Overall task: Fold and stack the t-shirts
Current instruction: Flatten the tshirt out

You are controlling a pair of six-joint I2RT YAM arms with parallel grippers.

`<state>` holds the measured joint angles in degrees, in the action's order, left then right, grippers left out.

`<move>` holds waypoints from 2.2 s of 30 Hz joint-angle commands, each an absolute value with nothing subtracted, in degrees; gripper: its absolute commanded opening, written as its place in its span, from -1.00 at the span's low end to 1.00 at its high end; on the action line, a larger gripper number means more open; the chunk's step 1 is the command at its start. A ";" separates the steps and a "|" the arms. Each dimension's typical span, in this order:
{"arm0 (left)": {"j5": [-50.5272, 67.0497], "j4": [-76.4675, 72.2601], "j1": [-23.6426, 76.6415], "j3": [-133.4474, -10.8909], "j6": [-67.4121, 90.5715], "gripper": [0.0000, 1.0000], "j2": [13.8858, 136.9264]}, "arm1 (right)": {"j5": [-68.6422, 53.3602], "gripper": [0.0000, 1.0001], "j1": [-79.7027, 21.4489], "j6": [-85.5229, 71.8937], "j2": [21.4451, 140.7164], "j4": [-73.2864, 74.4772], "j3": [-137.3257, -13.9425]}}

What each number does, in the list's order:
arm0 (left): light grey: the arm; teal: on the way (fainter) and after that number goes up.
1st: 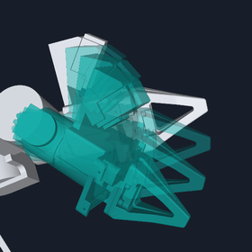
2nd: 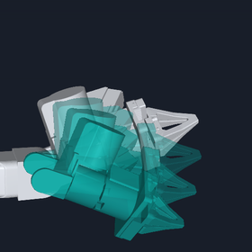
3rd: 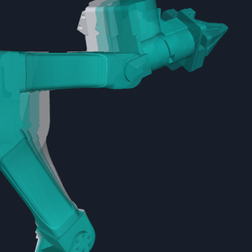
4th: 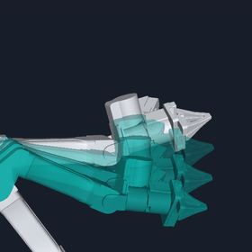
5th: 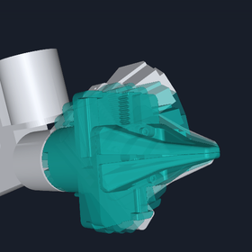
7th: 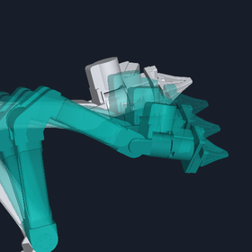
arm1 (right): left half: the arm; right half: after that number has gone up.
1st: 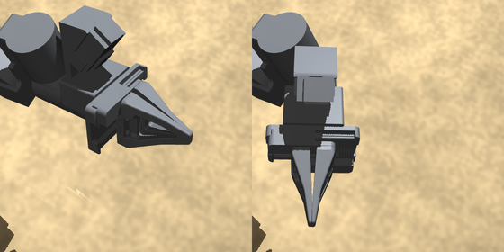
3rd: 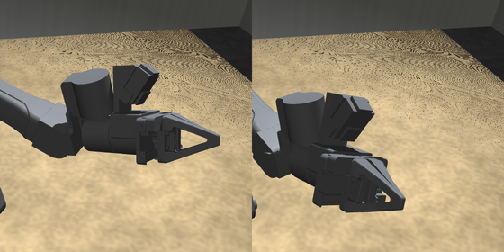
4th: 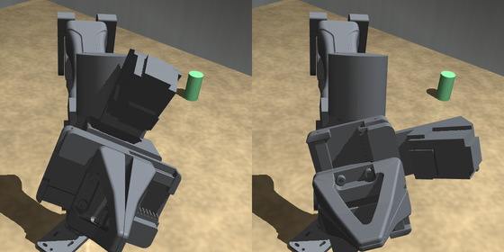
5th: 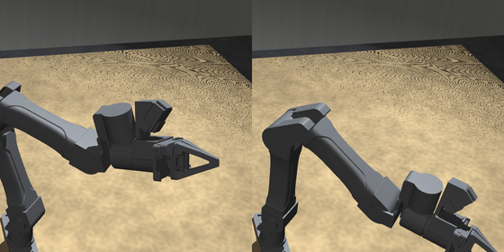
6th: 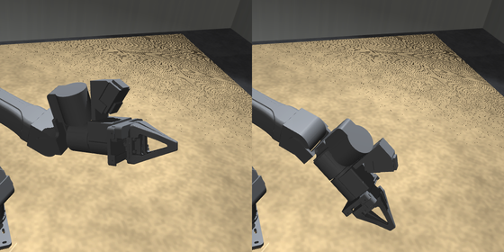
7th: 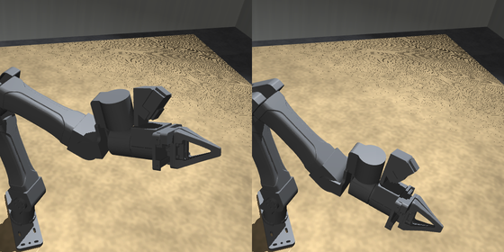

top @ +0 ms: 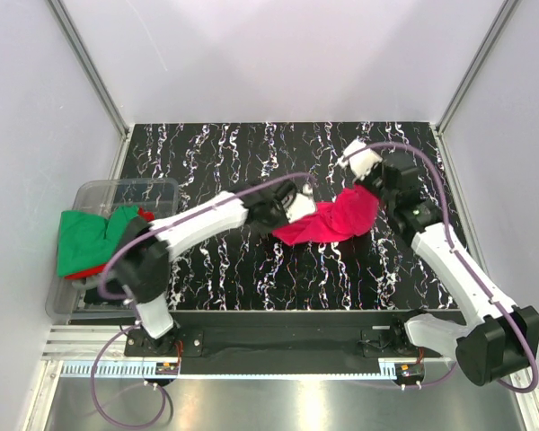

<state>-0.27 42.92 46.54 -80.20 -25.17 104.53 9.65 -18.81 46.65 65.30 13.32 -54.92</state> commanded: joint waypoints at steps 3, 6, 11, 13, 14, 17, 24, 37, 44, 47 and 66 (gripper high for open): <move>-6.24 45.95 44.13 -83.32 -31.46 -1.00 85.36 | 12.92 -1.00 -17.49 37.11 64.77 8.61 -68.19; -5.98 47.02 43.86 -83.76 -35.06 -1.00 76.50 | 14.58 -1.00 -17.14 34.81 64.16 8.61 -72.85; -6.94 51.22 43.86 -88.58 -35.33 -0.99 69.62 | 14.06 -1.00 -17.14 33.31 56.72 12.64 -75.49; -7.03 52.99 43.86 -89.73 -36.38 -0.95 66.81 | 14.24 -1.00 -17.23 32.61 53.63 16.51 -75.94; -7.03 53.87 43.86 -89.74 -36.91 -0.91 65.75 | 14.41 -1.00 -17.14 32.43 50.66 17.65 -75.94; -5.98 54.67 43.77 -89.39 -38.58 -0.83 62.94 | 13.20 -1.00 -16.44 33.57 46.69 22.49 -76.12; -0.35 49.15 42.72 -80.79 -40.43 -0.04 68.18 | 12.56 -1.00 -16.00 34.54 48.59 13.76 -62.35; 15.02 52.47 29.70 -98.72 -28.03 0.12 102.92 | 7.22 -1.00 -10.11 32.96 81.03 0.53 -64.24; 16.78 51.24 39.28 -83.43 -38.75 0.09 99.76 | 7.73 -1.00 -8.79 28.13 85.69 5.17 -70.65; 18.19 47.30 42.09 -79.20 -39.29 0.09 99.06 | 8.70 -1.00 -8.79 28.04 85.87 8.68 -73.20; 16.00 41.49 52.29 -75.41 -28.12 0.19 104.85 | 5.01 -1.00 -8.79 27.16 76.20 9.67 -69.35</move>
<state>17.37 43.35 52.14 -73.97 -28.75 102.28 5.08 -8.93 28.01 77.62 13.06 -68.84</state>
